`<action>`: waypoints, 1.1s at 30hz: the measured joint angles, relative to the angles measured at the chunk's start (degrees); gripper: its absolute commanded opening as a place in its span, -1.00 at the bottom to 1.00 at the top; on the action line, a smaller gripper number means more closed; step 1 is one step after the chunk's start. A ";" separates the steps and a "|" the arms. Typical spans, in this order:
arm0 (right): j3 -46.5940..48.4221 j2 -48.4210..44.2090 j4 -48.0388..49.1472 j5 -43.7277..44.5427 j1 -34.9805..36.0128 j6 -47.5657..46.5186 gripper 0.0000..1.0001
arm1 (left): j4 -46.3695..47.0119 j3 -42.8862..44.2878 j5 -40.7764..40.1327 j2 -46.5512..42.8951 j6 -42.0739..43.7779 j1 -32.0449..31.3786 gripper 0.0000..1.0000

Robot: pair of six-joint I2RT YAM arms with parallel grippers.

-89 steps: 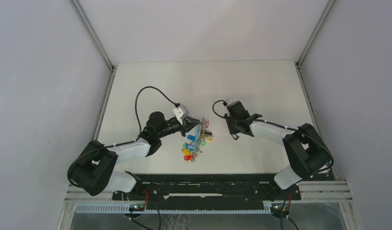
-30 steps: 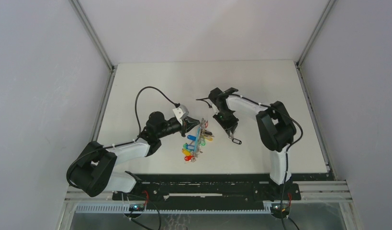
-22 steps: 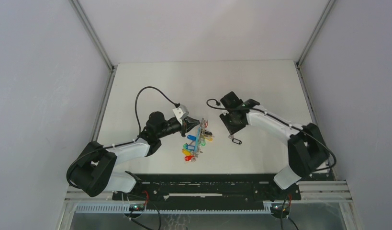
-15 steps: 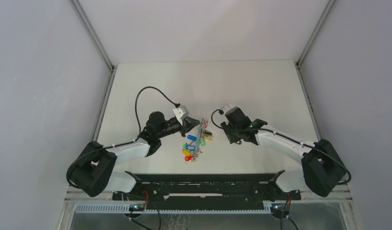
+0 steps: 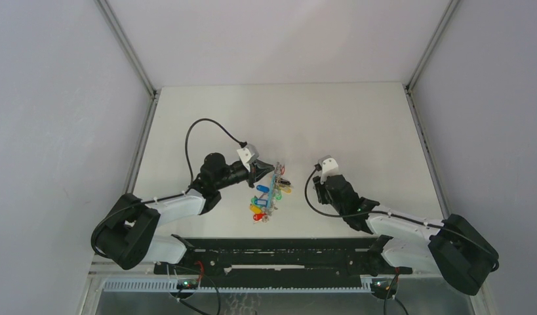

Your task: Put the keys on the keyring

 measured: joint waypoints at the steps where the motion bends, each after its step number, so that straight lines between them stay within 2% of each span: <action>1: -1.51 -0.55 1.99 0.24 0.07 0.07 -0.37 | 0.00 0.00 0.02 0.00 0.00 -0.02 -1.00; 6: -8.90 -1.86 9.38 0.61 0.11 1.11 -0.40 | 0.02 0.00 0.17 0.00 0.00 -0.04 -1.00; 14: -9.90 -0.90 16.55 0.42 0.44 1.31 -0.46 | 0.02 0.00 0.26 0.00 0.00 -0.17 -1.00; 26: -8.17 5.01 17.57 1.03 1.25 1.31 -0.60 | 0.02 0.00 0.28 0.00 0.00 -0.17 -1.00; 33: -5.22 8.48 16.76 3.52 2.71 1.31 -0.62 | 0.02 0.00 0.28 0.00 0.00 -0.17 -1.00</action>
